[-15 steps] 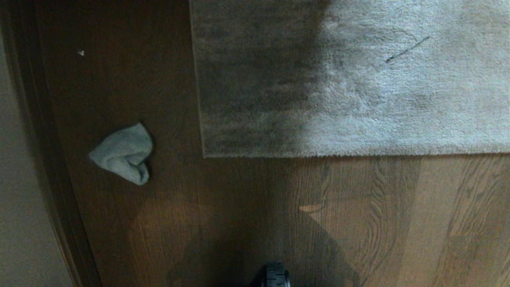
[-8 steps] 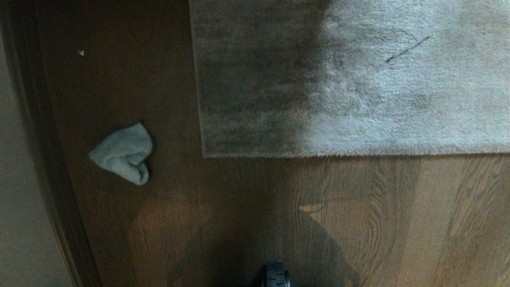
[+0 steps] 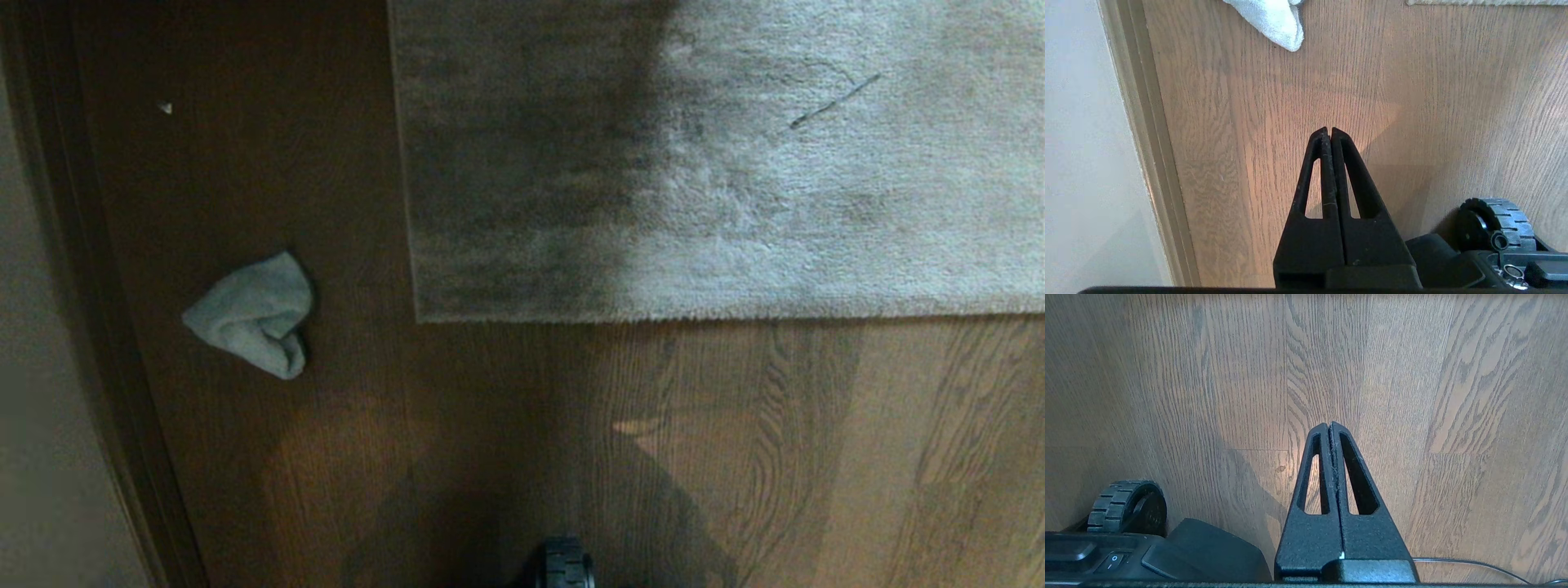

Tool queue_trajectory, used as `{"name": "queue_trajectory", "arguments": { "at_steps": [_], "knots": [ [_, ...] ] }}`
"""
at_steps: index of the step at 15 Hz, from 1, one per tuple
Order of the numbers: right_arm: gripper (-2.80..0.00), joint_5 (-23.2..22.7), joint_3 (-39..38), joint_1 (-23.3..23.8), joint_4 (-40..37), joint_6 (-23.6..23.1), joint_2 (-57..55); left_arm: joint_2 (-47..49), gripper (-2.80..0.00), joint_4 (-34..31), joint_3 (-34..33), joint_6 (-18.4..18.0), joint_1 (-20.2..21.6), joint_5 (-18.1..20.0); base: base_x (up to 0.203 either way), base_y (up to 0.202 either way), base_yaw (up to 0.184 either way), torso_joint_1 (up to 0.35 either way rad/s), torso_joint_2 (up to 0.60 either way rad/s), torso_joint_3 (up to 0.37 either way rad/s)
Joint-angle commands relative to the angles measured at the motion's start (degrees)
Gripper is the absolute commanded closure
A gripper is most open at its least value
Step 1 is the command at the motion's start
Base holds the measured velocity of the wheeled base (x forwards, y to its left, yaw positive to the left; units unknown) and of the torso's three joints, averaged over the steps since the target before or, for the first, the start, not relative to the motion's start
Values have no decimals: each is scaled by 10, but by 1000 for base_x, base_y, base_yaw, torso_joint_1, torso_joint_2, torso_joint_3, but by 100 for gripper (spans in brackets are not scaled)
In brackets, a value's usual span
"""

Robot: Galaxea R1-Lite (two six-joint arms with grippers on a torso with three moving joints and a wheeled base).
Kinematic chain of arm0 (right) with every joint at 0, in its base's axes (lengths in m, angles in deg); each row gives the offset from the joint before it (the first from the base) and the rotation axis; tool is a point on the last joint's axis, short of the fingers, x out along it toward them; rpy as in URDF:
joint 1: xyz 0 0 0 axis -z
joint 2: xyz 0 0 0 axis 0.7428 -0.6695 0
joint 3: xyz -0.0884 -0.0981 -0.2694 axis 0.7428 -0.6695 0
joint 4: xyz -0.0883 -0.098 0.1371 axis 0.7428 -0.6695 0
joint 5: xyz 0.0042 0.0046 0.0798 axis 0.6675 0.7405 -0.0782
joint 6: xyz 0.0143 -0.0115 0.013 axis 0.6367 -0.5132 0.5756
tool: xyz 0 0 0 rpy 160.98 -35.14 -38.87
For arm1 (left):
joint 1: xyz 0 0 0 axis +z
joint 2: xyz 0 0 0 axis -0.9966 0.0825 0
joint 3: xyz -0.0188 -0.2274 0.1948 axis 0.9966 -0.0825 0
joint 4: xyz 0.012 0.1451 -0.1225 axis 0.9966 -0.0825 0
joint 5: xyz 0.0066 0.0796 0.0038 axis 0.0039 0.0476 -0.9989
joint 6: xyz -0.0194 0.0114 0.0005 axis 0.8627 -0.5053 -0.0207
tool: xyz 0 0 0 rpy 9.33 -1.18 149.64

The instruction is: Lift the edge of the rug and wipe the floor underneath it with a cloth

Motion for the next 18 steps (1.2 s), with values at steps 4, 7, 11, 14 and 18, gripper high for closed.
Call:
{"name": "queue_trajectory", "arguments": {
  "at_steps": [4, 7, 11, 14, 18],
  "knots": [
    [0, 0, 0, 0, 1, -1, 0, 0, 0, 0, 0, 0, 0, 0, 0, 0, 0, 4, 3, 124],
    [0, 0, 0, 0, 1, 0, 0, 0, 0, 0, 0, 0, 0, -1, 0, 0, 0, 2, 2, 192],
    [0, 0, 0, 0, 1, 0, 0, 0, 0, 0, 0, 0, 0, -2, 0, 0, 0, 0, 3, 202],
    [0, 0, 0, 0, 0, -1, 0, 0, 0, 1, 0, 2, 0, -1, 0, 0, 0, 4, 8, 203],
    [0, 0, 0, 0, 0, 0, 0, 0, 0, 1, 0, 2, 0, 0, 0, 0, 0, 0, 3, 206]
  ]
}}
